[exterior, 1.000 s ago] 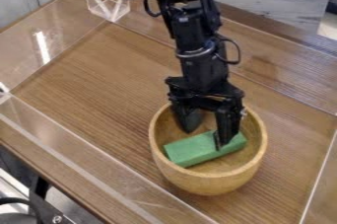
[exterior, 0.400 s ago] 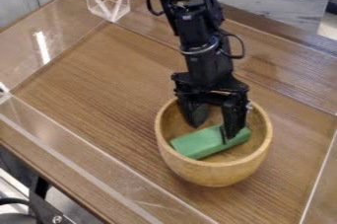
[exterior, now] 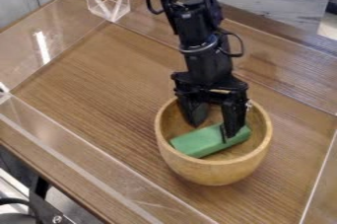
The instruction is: Put the green block in the brown bowl
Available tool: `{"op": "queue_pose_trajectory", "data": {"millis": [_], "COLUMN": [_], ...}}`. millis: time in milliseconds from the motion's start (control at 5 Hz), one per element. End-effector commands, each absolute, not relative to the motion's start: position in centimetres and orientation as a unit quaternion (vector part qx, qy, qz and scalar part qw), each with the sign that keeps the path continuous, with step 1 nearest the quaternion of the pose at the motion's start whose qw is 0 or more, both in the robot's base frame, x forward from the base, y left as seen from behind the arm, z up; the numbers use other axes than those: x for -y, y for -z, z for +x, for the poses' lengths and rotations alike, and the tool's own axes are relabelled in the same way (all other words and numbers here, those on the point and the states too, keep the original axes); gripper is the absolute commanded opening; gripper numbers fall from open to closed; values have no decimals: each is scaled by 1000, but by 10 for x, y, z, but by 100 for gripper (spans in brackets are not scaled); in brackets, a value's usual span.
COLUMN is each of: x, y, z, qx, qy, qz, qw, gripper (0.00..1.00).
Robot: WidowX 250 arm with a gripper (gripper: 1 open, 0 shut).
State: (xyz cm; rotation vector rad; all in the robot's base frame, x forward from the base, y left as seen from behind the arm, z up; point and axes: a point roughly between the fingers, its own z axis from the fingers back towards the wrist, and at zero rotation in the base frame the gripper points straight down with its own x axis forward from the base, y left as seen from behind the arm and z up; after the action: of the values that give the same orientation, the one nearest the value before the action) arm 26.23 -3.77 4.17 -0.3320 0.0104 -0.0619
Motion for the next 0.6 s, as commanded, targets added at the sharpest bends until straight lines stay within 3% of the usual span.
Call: {"op": "queue_pose_trajectory", "data": {"millis": [0, 400], "x": [29, 25], "y": [-45, -47], "z": [266, 267], "qx": [-1, -3], "qy": [28, 24], "qz": [-162, -164], "qw": [986, 986], "gripper": [100, 100]}}
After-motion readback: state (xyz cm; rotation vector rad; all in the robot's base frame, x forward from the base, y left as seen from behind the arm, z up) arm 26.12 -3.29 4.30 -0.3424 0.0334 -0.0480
